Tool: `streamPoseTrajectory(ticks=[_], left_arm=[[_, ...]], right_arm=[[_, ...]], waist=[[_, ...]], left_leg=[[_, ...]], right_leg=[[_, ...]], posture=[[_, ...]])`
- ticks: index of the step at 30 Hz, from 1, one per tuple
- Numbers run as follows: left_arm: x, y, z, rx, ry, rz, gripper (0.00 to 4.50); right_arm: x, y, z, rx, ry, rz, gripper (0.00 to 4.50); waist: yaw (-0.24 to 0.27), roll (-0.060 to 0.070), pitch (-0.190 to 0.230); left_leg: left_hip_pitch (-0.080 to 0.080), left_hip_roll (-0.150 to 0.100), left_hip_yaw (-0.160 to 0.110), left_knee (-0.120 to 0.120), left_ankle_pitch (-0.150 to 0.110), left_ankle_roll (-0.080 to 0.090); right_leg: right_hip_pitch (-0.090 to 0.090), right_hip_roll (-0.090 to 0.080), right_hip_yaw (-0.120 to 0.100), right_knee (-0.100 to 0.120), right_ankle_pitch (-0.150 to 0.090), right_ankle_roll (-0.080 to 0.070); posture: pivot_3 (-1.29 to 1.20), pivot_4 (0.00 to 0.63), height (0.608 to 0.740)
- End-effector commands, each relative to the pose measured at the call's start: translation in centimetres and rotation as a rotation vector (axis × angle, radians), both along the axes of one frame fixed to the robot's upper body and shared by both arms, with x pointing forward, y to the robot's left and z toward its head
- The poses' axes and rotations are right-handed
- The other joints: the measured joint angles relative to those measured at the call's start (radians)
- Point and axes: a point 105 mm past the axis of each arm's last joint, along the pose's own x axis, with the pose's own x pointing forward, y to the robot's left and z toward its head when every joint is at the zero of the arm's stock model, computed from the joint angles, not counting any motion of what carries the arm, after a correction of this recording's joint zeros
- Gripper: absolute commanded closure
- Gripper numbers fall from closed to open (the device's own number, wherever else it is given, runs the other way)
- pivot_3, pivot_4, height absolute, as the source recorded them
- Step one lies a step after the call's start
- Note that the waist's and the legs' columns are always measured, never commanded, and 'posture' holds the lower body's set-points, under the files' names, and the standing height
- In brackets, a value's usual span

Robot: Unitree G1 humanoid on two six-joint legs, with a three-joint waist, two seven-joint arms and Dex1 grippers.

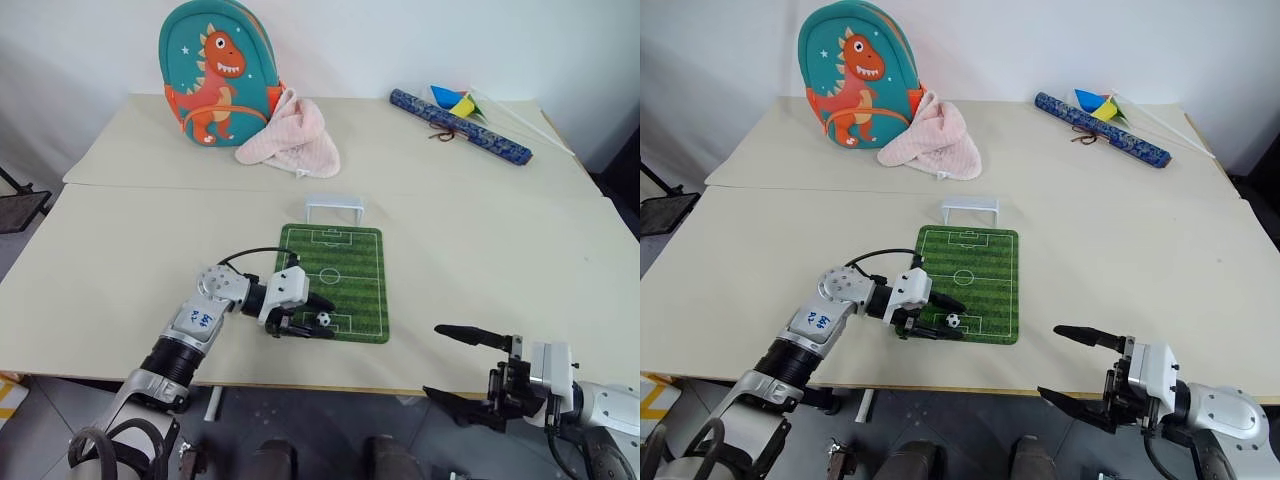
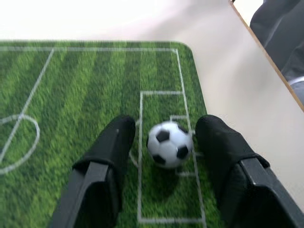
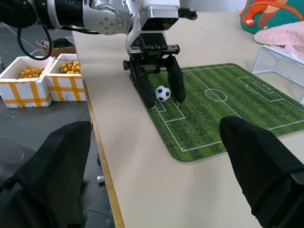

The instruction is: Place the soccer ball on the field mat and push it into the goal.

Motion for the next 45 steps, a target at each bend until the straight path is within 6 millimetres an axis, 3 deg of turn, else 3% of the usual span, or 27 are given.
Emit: streamPoseTrajectory(ticks=[1, 11, 15, 18, 21, 23, 25, 27, 34, 36, 41, 45], left_arm=[[-0.1, -0.3, 1.6, -0.064, -0.035, -0.023, 2.13], [-1.2, 0.3, 6.2, -0.273, -0.083, -0.09, 2.13], [-1.4, 3.1, 8.0, -0.277, -0.104, -0.023, 2.13], [-2.1, 7.4, 7.7, -0.175, -0.12, 0.055, 2.13], [-2.8, 9.7, 7.1, -0.109, -0.074, 0.095, 2.73], [-3.8, 12.1, 5.5, -0.05, -0.033, 0.137, 3.33], [-5.0, 13.2, 3.9, -0.031, 0.015, 0.161, 3.93], [-6.1, 12.6, 3.2, -0.042, 0.044, 0.133, 4.45], [-7.9, 7.0, 1.6, -0.103, 0.061, 0.013, 4.45], [-7.8, 5.3, 0.8, -0.094, 0.048, -0.005, 4.45], [-7.4, 3.8, 0.2, -0.084, 0.064, -0.004, 4.45], [-5.9, 2.5, -0.1, -0.096, 0.047, 0.038, 4.45]], right_arm=[[0.0, 0.2, 0.2, 0.013, -0.019, 0.005, 0.0], [0.2, 0.2, -0.8, 0.019, 0.022, 0.012, 0.0], [0.9, -0.3, -0.5, 0.017, -0.001, -0.004, 0.0], [1.5, -0.8, 0.5, 0.031, -0.046, -0.033, 0.0], [1.6, -1.1, 0.8, 0.026, -0.066, -0.041, 0.0], [1.7, -1.4, 1.1, 0.019, -0.083, -0.043, 0.0], [1.8, -1.5, 1.5, 0.021, -0.112, -0.046, 0.0], [1.7, -1.4, 1.6, 0.021, -0.108, -0.029, 0.0], [1.2, -0.7, 1.0, -0.001, -0.092, 0.047, 0.0], [1.0, -0.5, 0.8, -0.006, -0.083, 0.068, 0.0], [0.9, -0.7, 0.8, 0.022, -0.062, 0.042, 0.0], [1.1, -1.5, 1.0, 0.04, -0.076, -0.028, 0.0]], waist=[[0.0, 0.0, 0.0], [-0.001, 0.0, 0.0], [-0.01, 0.0, 0.0], [-0.027, 0.001, 0.0], [-0.025, 0.001, 0.0], [-0.021, 0.001, 0.0], [-0.024, 0.001, 0.0], [-0.021, 0.001, 0.0], [-0.002, 0.001, 0.0], [0.0, 0.003, -0.001], [-0.004, 0.002, -0.001], [-0.001, 0.002, -0.001]], left_leg=[[0.0, 0.0, 0.0, 0.0, 0.0, 0.0], [0.0, 0.0, 0.0, 0.001, 0.0, 0.0], [0.0, 0.001, 0.0, 0.001, 0.0, 0.0], [0.001, 0.001, -0.005, -0.001, 0.0, 0.0], [0.002, 0.002, -0.007, -0.002, 0.0, 0.0], [0.001, 0.001, -0.008, -0.001, 0.0, 0.0], [0.002, 0.0, -0.008, -0.002, 0.0, 0.0], [0.001, 0.001, -0.009, -0.003, 0.0, 0.0], [0.001, 0.0, -0.01, -0.001, 0.0, 0.0], [0.001, 0.0, -0.009, -0.002, 0.0, 0.0], [0.001, 0.0, -0.008, -0.002, 0.0, 0.0], [0.001, 0.0, -0.008, -0.001, 0.0, 0.0]], right_leg=[[0.0, 0.0, 0.0, 0.0, 0.0, 0.0], [0.0, 0.0, 0.0, 0.0, 0.0, 0.0], [0.0, 0.0, 0.0, 0.0, 0.0, 0.0], [0.0, 0.0, 0.001, 0.0, 0.0, 0.0], [-0.001, 0.001, 0.001, 0.001, 0.0, 0.0], [0.0, 0.0, 0.001, 0.0, 0.0, 0.0], [0.0, -0.001, 0.001, 0.0, 0.0, 0.0], [0.0, -0.001, 0.001, 0.0, 0.0, 0.0], [0.0, -0.001, 0.001, -0.002, 0.0, 0.0], [0.0, -0.001, 0.001, -0.002, 0.0, 0.0], [0.0, 0.0, 0.001, -0.001, 0.0, 0.0], [0.0, 0.0, 0.002, -0.001, 0.0, 0.0]], posture=[[0.0, 0.15, 0.74], [0.0, 0.15, 0.74], [0.0, 0.15, 0.74], [0.0, 0.15, 0.74], [0.0, 0.15, 0.74], [0.0, 0.15, 0.74], [0.0, 0.15, 0.74], [0.0, 0.15, 0.74], [0.0, 0.15, 0.74], [0.0, 0.15, 0.74], [0.0, 0.15, 0.74], [0.0, 0.15, 0.74]])
